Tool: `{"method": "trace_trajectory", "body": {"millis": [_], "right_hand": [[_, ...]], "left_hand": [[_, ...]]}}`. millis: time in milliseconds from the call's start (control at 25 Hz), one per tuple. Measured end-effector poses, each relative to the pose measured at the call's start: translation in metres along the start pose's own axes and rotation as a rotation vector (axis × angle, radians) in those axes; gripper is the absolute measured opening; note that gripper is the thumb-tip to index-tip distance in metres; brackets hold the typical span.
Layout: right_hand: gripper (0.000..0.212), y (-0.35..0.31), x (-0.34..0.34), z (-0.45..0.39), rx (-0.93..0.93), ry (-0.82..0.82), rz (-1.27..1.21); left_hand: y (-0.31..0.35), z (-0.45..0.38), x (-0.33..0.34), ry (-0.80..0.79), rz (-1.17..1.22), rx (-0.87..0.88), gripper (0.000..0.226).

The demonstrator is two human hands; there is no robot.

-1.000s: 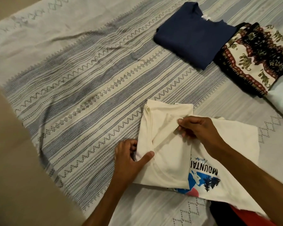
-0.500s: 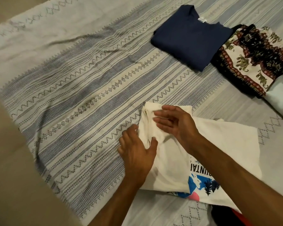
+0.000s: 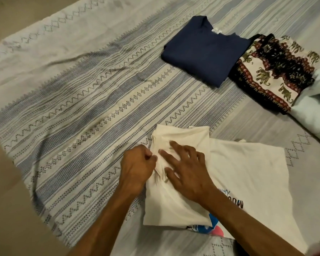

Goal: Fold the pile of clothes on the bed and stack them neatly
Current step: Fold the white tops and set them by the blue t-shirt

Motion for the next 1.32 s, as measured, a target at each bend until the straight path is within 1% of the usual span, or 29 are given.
{"method": "trace_trajectory", "body": {"millis": [80, 160, 240, 280, 320, 360, 400, 440, 480, 520, 560, 600, 640, 680, 720, 760, 800, 840, 880, 960, 1000, 1040, 1120, 1200, 1280, 1320], "right_hand": [[0.058, -0.003, 0.005, 0.001, 0.024, -0.017, 0.044], [0.058, -0.008, 0.007, 0.0, 0.055, -0.009, 0.055], [0.058, -0.014, 0.006, -0.003, 0.05, -0.022, 0.019], [0.058, -0.014, 0.002, -0.004, 0.051, 0.0, -0.047], [0.057, -0.01, -0.008, 0.0, 0.09, 0.059, -0.131], [0.056, 0.001, -0.02, 0.013, 0.181, 0.168, -0.198], [0.057, 0.017, -0.033, 0.035, 0.312, 0.284, -0.225], [0.061, 0.038, -0.044, 0.064, 0.462, 0.373, -0.204], [0.068, 0.06, -0.056, 0.099, 0.621, 0.414, -0.146], [0.075, 0.086, -0.06, 0.142, 0.788, 0.388, -0.08], [0.083, 0.108, -0.061, 0.188, 0.968, 0.3, -0.043], [0.092, 0.123, -0.059, 0.228, 1.109, 0.172, -0.056], [0.101, 0.129, -0.055, 0.262, 1.179, 0.019, -0.098], [0.104, 0.128, -0.051, 0.289, 1.193, -0.105, -0.188], [0.097, 0.122, -0.048, 0.307, 1.19, -0.172, -0.293], [0.087, 0.116, -0.045, 0.318, 1.197, -0.151, -0.428], [0.078, 0.111, -0.043, 0.324, 1.211, -0.089, -0.542], [0.071, 0.107, -0.042, 0.324, 1.182, -0.024, -0.626], [0.063, 0.105, -0.042, 0.32, 1.16, 0.03, -0.662], [0.053, 0.105, -0.038, 0.309, 1.128, 0.158, -0.693], [0.05, 0.104, -0.038, 0.306, 1.124, 0.232, -0.672], [0.048, 0.102, -0.038, 0.302, 1.119, 0.286, -0.639], [0.047, 0.095, -0.031, 0.3, 1.162, 0.381, -0.618], [0.055, 0.084, -0.027, 0.305, 1.338, 0.596, -0.699], [0.069, 0.076, -0.017, 0.317, 1.546, 0.822, -0.815], [0.072, 0.072, -0.014, 0.315, 1.602, 0.882, -0.875]], "left_hand": [[-0.003, 0.002, -0.007, -0.01, 0.123, -0.029, 0.012], [0.0, 0.01, -0.013, 0.039, 0.263, -0.035, 0.009], [0.008, 0.026, -0.017, 0.079, 0.305, 0.056, 0.006], [0.012, 0.033, -0.014, 0.068, 0.286, 0.125, 0.006], [0.018, 0.041, -0.008, 0.055, 0.235, 0.206, 0.006], [0.024, 0.05, 0.0, 0.054, 0.152, 0.295, 0.008], [0.032, 0.059, 0.009, 0.058, 0.062, 0.386, 0.01], [0.041, 0.067, 0.021, 0.052, -0.025, 0.475, 0.011], [0.053, 0.073, 0.033, 0.033, -0.102, 0.568, 0.013], [0.07, 0.08, 0.044, -0.001, -0.164, 0.663, 0.014], [0.088, 0.086, 0.057, -0.054, -0.23, 0.743, 0.015], [0.107, 0.087, 0.07, -0.118, -0.296, 0.803, 0.017], [0.13, 0.088, 0.086, -0.184, -0.374, 0.855, 0.022], [0.154, 0.089, 0.104, -0.236, -0.474, 0.918, 0.031], [0.18, 0.091, 0.126, -0.269, -0.591, 1.004, 0.044], [0.205, 0.096, 0.15, -0.291, -0.716, 1.119, 0.06], [0.227, 0.106, 0.173, -0.31, -0.842, 1.26, 0.077], [0.245, 0.115, 0.196, -0.326, -0.968, 1.4, 0.094], [0.259, 0.125, 0.218, -0.345, -1.1, 1.513, 0.109], [0.275, 0.138, 0.248, -0.392, -1.344, 1.633, 0.127], [0.279, 0.145, 0.262, -0.391, -1.445, 1.676, 0.13], [0.281, 0.15, 0.272, -0.365, -1.537, 1.704, 0.129], [0.278, 0.158, 0.279, -0.371, -1.653, 1.698, 0.116], [0.271, 0.158, 0.267, -0.37, -1.71, 1.722, 0.086], [0.263, 0.156, 0.246, -0.256, -1.681, 1.847, 0.055], [0.26, 0.152, 0.23, -0.196, -1.637, 1.898, 0.048]]}}
Point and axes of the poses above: each hand's wrist, its own z-axis away from the middle knuckle, its own x-axis out of the palm, y = z × x, the point moved 5 cm from there along -z, towards the middle knuckle, and after that the axes turned 14 degrees about -x, right-handed, at the moved point
